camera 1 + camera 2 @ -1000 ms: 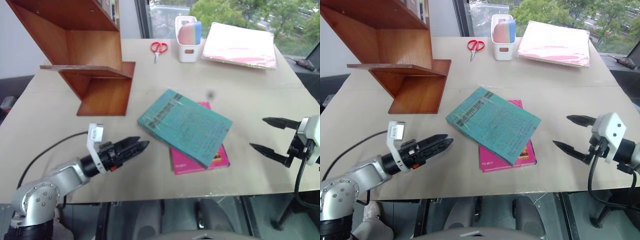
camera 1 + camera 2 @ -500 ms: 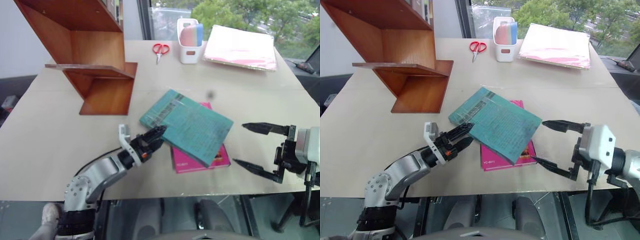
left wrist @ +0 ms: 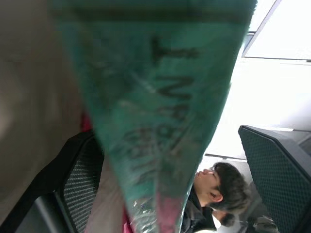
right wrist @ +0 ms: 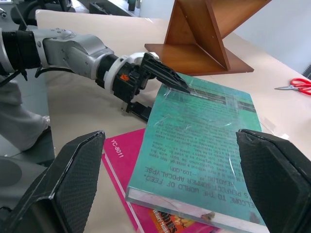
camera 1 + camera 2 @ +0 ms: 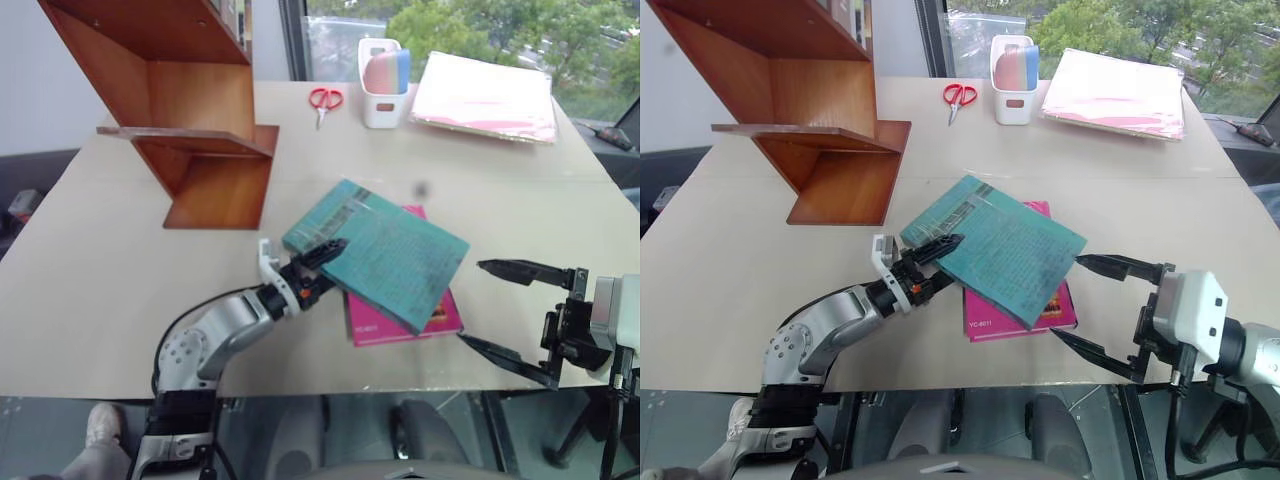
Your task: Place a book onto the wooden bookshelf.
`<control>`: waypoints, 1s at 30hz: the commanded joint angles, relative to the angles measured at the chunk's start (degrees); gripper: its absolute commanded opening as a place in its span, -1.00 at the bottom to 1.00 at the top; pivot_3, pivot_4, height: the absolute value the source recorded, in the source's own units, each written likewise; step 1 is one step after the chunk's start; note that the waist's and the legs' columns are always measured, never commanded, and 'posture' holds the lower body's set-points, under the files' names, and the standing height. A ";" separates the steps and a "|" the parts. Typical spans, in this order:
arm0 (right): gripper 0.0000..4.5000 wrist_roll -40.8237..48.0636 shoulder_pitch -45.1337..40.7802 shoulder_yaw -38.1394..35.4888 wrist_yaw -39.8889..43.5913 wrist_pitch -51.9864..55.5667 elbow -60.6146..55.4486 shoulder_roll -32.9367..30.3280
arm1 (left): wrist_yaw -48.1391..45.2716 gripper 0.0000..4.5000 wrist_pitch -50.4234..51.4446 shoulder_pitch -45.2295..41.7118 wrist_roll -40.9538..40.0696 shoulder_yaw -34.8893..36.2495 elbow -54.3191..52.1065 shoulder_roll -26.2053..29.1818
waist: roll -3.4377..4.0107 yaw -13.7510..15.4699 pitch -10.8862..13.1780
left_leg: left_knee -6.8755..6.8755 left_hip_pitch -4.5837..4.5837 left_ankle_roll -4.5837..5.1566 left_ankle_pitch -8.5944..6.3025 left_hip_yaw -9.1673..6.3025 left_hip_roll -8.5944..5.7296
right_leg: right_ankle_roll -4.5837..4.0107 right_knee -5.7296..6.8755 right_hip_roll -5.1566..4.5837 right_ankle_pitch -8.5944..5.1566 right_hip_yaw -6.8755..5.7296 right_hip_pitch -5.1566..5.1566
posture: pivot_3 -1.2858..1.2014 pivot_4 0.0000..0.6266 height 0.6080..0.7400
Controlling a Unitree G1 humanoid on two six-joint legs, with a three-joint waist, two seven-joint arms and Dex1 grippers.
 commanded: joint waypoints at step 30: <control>1.00 -8.22 -7.58 10.53 -0.28 -7.33 7.39 3.37 | -6.05 0.57 5.31 -1.60 7.79 9.85 5.41 6.42 | -0.11 -0.15 -0.04 | -0.18 -0.11 0.00 -0.02 -0.02 -0.02 | -0.02 -0.17 -0.05 -0.01 -0.04 -0.10 | 0.03 -0.52 1.00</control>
